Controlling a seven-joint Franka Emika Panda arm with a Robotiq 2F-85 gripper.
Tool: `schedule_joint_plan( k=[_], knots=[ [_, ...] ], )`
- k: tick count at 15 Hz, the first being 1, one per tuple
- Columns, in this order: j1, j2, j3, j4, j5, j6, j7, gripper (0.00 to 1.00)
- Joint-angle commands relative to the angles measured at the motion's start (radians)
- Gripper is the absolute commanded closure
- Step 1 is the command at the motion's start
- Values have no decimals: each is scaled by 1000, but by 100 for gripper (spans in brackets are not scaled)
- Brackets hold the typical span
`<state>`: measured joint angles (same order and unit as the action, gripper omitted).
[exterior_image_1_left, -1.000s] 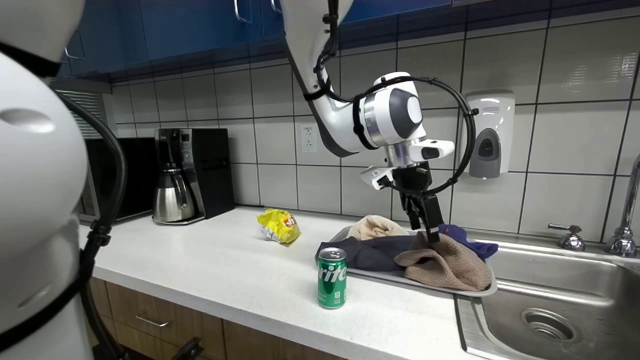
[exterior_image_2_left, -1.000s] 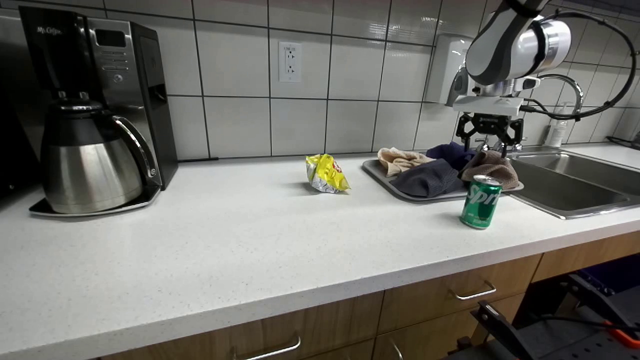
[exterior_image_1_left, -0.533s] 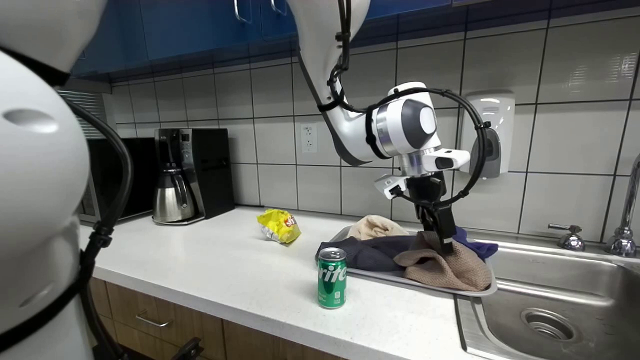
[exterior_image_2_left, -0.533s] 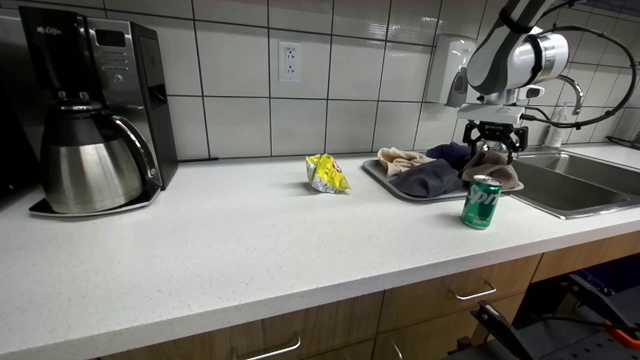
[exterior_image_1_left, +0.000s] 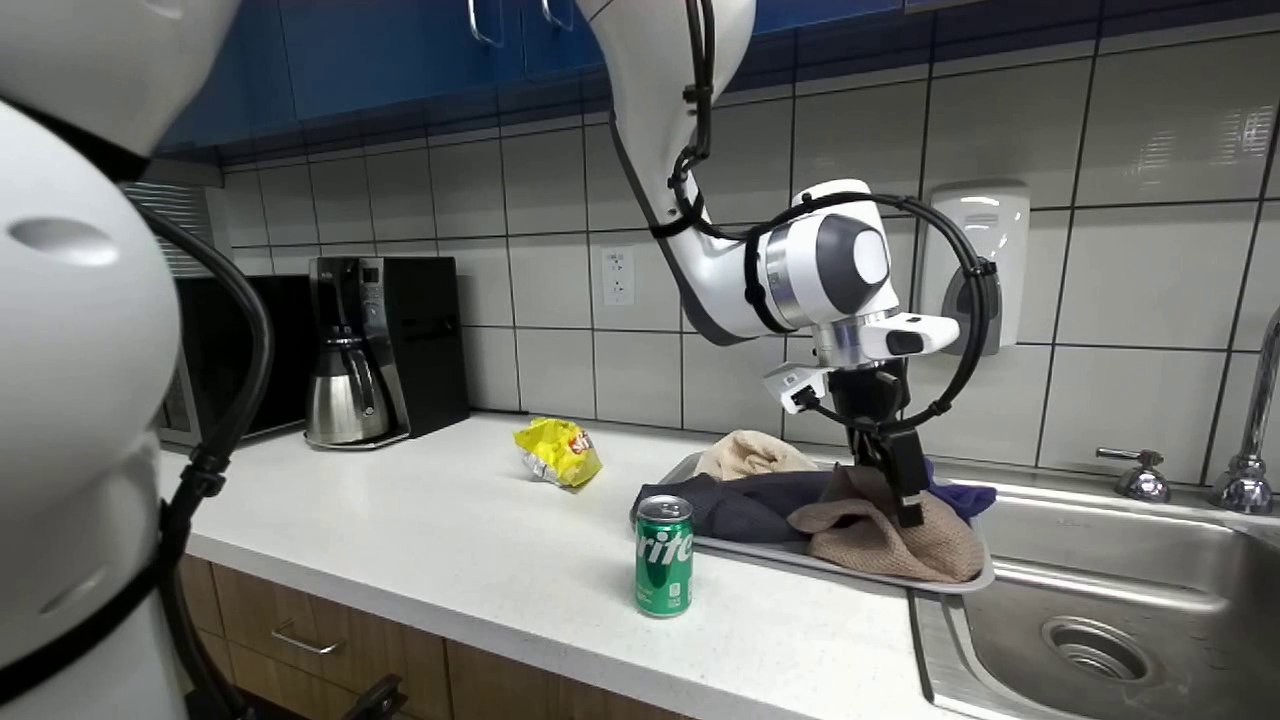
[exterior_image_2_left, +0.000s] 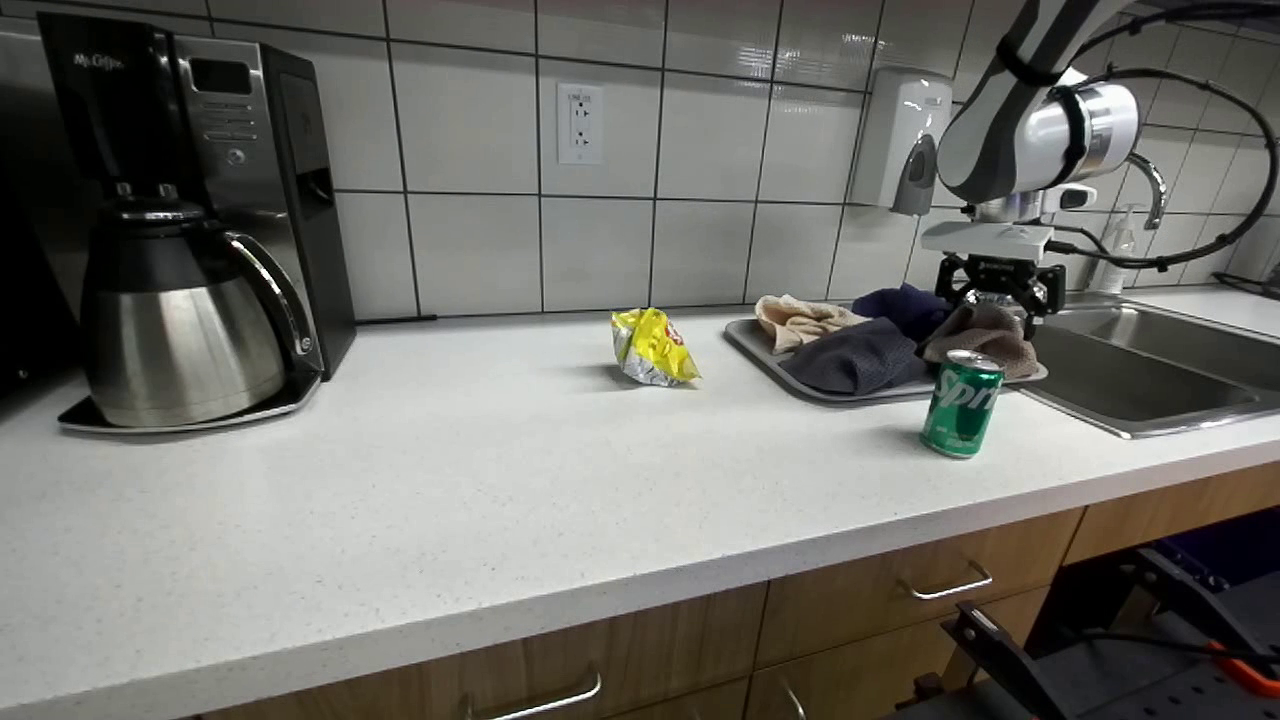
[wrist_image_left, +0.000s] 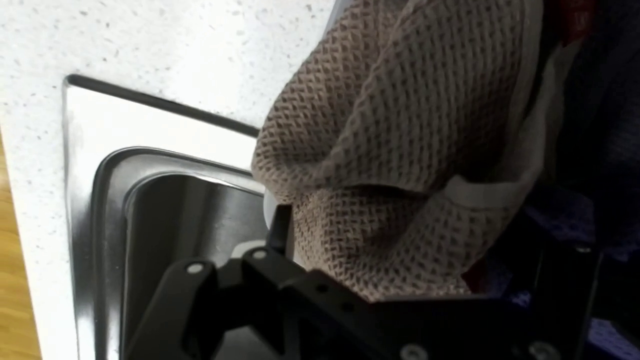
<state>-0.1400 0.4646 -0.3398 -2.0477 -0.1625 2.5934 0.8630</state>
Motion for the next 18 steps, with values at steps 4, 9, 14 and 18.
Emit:
schedule_joint_plan(
  k=[4, 9, 14, 18],
  knots=[
    [14, 26, -19, 33, 34, -28, 0, 34],
    [19, 21, -27, 29, 32, -29, 5, 73],
    [29, 12, -40, 20, 26, -29, 10, 100],
    [38, -6, -37, 12, 26, -23, 3, 98]
  ],
)
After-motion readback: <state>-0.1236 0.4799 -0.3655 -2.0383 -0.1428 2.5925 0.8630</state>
